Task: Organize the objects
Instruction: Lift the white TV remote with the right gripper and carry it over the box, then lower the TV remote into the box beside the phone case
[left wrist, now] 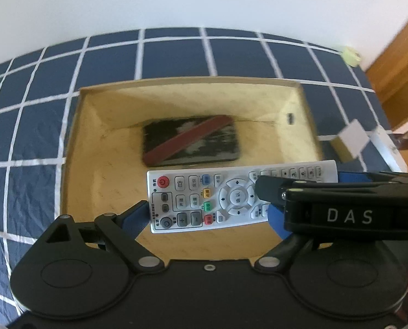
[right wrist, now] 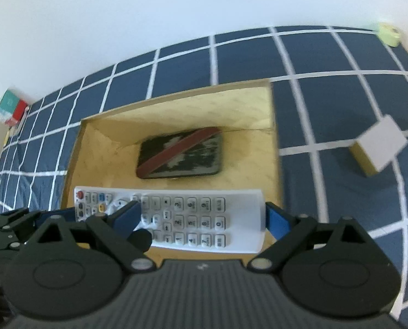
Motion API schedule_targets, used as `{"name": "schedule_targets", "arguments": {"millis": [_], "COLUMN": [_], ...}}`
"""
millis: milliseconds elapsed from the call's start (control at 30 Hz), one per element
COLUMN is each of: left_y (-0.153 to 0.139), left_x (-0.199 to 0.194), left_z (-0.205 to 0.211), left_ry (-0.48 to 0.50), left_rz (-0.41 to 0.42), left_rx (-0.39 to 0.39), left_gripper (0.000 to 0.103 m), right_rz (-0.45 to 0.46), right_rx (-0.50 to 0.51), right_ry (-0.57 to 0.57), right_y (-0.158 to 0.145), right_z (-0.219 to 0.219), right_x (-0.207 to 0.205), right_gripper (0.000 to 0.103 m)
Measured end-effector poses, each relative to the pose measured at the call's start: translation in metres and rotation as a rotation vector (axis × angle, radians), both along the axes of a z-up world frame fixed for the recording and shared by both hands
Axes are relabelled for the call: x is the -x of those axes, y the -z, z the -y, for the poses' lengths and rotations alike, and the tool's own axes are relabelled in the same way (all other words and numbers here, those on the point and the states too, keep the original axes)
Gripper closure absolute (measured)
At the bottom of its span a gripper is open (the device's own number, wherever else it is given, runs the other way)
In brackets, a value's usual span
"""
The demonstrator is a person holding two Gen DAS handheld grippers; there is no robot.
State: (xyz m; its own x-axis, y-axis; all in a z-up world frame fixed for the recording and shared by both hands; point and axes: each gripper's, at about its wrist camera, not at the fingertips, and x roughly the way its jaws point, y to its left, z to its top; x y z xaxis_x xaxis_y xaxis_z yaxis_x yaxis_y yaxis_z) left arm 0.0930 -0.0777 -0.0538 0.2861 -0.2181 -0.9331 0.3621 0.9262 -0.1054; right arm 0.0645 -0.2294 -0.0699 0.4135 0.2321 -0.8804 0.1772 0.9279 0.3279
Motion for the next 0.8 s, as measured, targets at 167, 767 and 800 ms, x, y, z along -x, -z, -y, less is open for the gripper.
{"name": "schedule_targets", "arguments": {"millis": [167,767,800], "left_y": [0.019,0.08,0.082], "left_x": [-0.017,-0.07,-0.071], "left_z": [-0.013,-0.022,-0.022], "left_ry": [-0.017,0.048,0.049], "left_rz": [-0.032,-0.151,-0.157], "left_rx": [-0.016,-0.042,-0.041], "left_gripper": [0.012,0.012,0.012], "right_rz": [-0.039,-0.15,-0.156], "right_rx": [-0.015,-0.015,-0.014], "right_ry": [-0.032,-0.038,-0.037], "right_y": [0.02,0.082,0.084], "right_z": [-0.013,-0.024,-0.024], "right_x": [-0.021,-0.067,-0.068], "right_gripper": [0.008,0.008,0.008]}}
